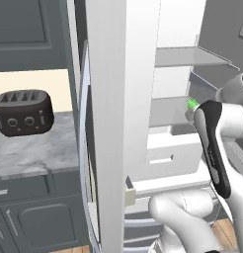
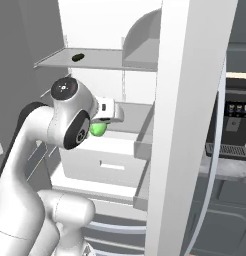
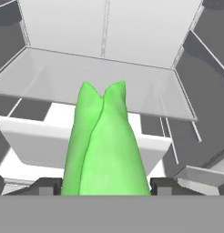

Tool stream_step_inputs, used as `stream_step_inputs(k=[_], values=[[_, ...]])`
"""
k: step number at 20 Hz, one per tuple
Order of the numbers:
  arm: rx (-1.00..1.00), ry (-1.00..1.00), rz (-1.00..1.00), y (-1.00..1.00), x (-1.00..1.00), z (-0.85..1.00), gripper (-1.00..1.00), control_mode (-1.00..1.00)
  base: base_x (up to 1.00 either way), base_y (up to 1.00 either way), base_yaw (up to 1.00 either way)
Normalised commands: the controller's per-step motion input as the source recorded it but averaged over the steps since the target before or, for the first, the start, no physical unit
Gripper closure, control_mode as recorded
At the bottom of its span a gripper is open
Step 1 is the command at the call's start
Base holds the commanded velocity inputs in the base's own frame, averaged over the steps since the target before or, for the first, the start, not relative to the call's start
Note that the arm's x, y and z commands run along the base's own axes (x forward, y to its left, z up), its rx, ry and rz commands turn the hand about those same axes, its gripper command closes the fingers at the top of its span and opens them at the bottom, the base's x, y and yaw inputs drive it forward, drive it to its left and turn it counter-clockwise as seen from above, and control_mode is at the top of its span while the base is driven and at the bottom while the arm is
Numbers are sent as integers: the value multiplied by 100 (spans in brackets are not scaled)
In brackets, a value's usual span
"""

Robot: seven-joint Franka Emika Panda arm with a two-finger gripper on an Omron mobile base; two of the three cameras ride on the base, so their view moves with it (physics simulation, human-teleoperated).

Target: Move the pickle and corn from the top shelf to the second highest shelf to make space. Then, place the pitcher from the counter on the cleared top shelf.

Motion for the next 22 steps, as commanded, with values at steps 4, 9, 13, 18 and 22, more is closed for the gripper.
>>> stream_step_inputs(k=[4,9,13,18,22], values=[[0,1,0,-6,64,-16,100,-100,0,0,0],[0,0,0,-11,62,-18,100,-100,0,0,0],[1,0,0,-18,69,-24,100,-100,0,0,0],[1,0,0,-13,73,-29,100,-100,0,0,0],[1,0,0,-9,73,-44,100,-100,0,0,0]])
